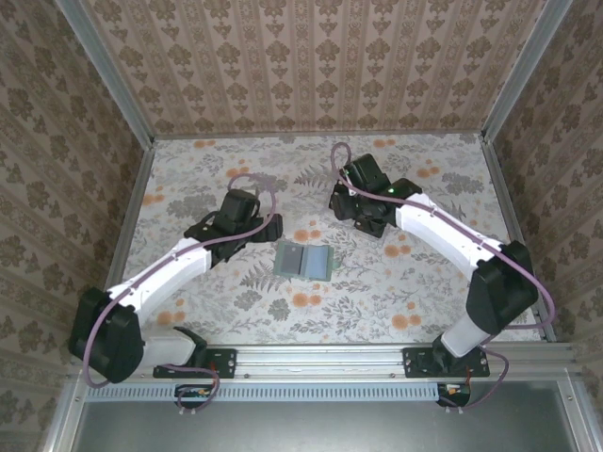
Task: Put the credit cards into the card holder
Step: Pick up the credit card from the storage box.
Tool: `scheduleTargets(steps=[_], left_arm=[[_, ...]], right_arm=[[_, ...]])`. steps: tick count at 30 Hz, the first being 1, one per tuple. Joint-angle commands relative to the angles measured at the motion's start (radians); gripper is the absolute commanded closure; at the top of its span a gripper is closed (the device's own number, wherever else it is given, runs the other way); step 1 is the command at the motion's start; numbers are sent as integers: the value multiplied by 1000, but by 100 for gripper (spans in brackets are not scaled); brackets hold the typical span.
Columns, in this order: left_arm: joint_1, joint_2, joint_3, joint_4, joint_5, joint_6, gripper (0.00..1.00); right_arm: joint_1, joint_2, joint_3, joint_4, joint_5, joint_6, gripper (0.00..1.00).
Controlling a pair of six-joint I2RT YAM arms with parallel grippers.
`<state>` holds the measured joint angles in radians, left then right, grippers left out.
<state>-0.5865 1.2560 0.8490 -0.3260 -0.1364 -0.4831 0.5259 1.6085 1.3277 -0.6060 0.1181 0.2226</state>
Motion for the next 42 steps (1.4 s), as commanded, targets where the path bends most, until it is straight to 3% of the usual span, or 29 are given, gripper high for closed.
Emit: scheduleTargets(steps=[1,14,22,42], left_arm=[[9,-41,-30,-62,20,-41,0],[10,-94,-46,-99,10,-42,0],[10,-111,-72,-94,13,-51,0],[10,-115,-91,-79,12,-52,0]], right_arm=[[1,54,37,-149,97,-191,48],[-1,215,54,-128,316,-290,53],[-4,274,48,-102,381,-304,54],[-4,310,11,-85,356,-298,61]])
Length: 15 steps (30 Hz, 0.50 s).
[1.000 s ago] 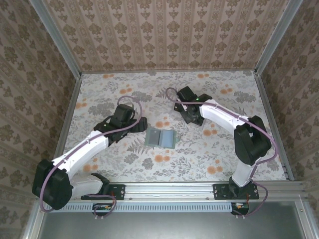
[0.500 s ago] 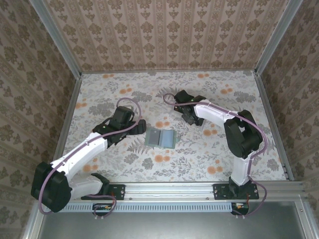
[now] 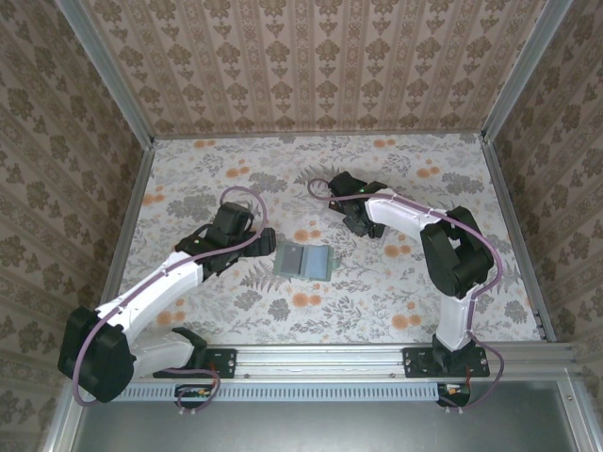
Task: Put the credit cards into the card holder
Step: Pick up the credit card from the storage box.
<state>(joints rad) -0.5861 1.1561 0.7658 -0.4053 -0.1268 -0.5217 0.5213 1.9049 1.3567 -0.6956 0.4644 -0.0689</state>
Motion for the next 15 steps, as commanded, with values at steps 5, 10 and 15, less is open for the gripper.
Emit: scheduleTargets(steps=[5,10,15], left_arm=[[11,-15,-7,2,3,-14,0],[11,-13,-8,6,3,-15,0],[11,-12,-12,8,6,-14,0]], right_arm=[[5,7,-53,35,76,-28,61],[7,2,-76,59,99,-39,63],[13,-12,-81,65,96,-39,65]])
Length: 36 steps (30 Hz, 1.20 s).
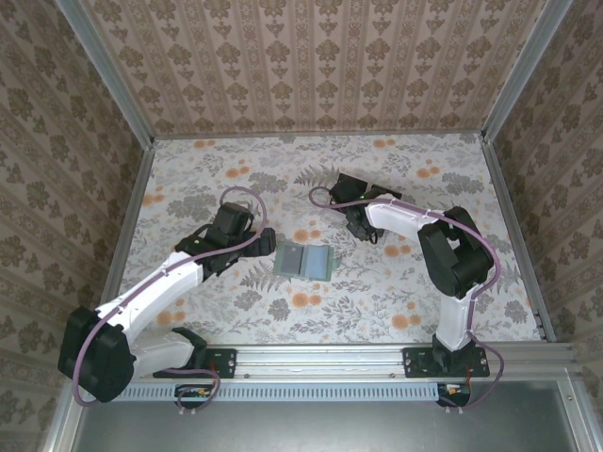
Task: Put the credit cards into the card holder
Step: Pick up the credit card from the storage box.
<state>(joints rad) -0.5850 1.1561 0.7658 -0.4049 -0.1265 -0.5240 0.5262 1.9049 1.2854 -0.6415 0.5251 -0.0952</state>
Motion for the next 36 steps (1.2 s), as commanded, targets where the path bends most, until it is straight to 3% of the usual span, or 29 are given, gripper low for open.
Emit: scheduleTargets(steps=[1,16,36], left_arm=[[11,-12,-12,7,7,-13,0],[10,-16,-19,16,12,-12,0],[10,-7,-23,35,22,-17,0]], right_arm=[[8,-13,-9,11,34,-13,66],[8,-34,18,-2,12,-21,70],[11,-58,20,-4,0,-15,66]])
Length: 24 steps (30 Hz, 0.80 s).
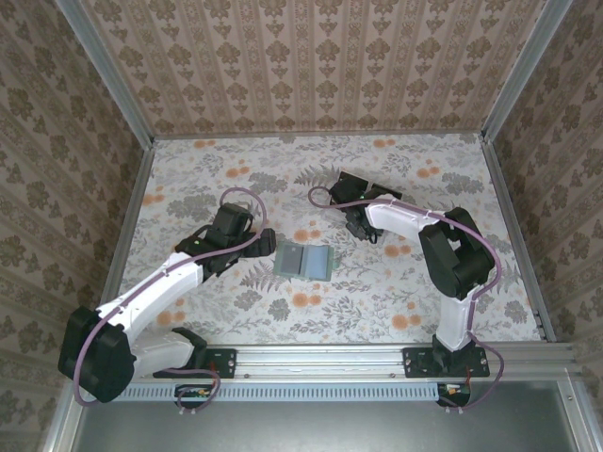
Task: Put the credit cards into the card holder
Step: Pick up the credit card from the storage box.
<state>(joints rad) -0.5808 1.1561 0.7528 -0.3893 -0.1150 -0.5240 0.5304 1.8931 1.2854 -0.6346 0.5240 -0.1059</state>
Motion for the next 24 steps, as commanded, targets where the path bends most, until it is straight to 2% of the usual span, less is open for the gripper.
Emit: scheduleTargets(steps=[1,8,15,24], left_arm=[[6,-6,-9,20,12,-16,0],[6,-1,-7,24,15,-17,0],[6,3,-4,28,16,-16,0],[6,2,-2,31,17,-12,0]], right_arm=[[6,-46,20,-11,-1,-3,66],[6,-42,16,-11,-5,-2,67],[6,-42,15,-15,-12,-8,77],[6,-63,8,-12,-37,-35,81]])
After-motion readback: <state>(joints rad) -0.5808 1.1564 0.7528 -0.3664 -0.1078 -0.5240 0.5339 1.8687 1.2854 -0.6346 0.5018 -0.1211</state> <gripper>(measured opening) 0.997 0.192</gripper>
